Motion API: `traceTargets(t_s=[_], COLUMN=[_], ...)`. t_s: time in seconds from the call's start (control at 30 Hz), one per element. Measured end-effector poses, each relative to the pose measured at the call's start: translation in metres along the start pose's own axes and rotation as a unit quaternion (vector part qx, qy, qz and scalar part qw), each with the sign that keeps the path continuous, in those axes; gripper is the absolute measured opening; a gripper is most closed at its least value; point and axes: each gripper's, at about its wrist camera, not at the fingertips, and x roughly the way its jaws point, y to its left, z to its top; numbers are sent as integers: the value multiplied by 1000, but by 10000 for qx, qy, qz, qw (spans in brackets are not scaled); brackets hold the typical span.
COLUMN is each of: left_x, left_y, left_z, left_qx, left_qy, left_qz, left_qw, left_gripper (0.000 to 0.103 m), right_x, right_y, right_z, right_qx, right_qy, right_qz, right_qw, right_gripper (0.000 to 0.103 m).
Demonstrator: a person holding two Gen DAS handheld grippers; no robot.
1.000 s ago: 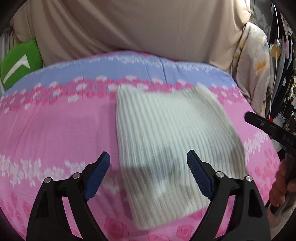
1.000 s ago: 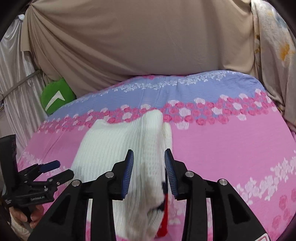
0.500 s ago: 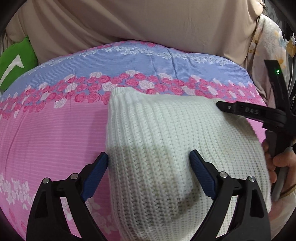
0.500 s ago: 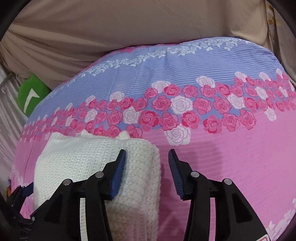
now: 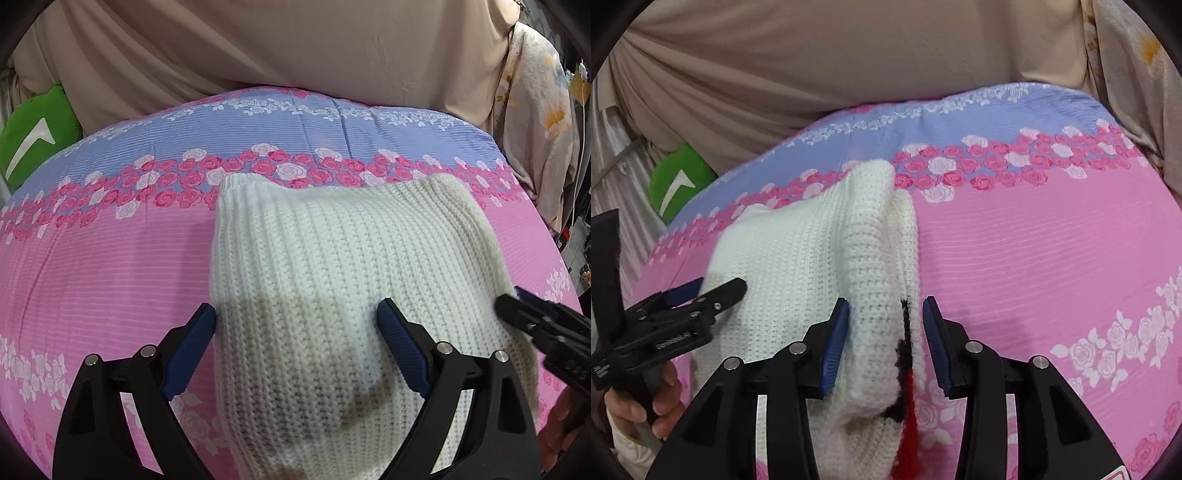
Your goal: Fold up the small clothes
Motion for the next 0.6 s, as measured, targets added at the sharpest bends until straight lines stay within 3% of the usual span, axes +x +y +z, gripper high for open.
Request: traceTargets(t_s=[0.07, 0.2, 0.3, 0.37, 0.43, 0.5, 0.6], left_x=[-8, -24, -36, -39, -33, -21, -11], left_y=[2, 10, 13, 10, 7, 9, 15], left_z=[-4, -19, -36, -48, -57, -65, -71], left_qx=[-59, -222, -335, -188, -57, -75, -231], left_qy=[5, 37, 129, 185, 278, 470, 592], left_qz=[-96, -342, -633, -575, -446, -322, -384], left_qw=[9999, 9992, 9973, 9980, 9986, 9983, 9972], left_gripper=[87, 87, 87, 87, 87, 87, 89], right_x=[-13, -19, -25, -23, -15, -17, -18], right_y=[4, 7, 5, 4, 3, -5, -10], right_z=[-5, -24, -47, -56, -64, -66, -67], right_qx=[-77, -167, -58, -69, -121, 73, 115], right_qy=[-124, 62, 217, 291, 352, 323, 269], right_qz=[-47, -12, 316, 351, 128, 204, 210], right_qw=[9999, 9998, 9992, 9989, 9992, 9992, 9994], right_gripper=[39, 39, 39, 39, 18, 12, 11])
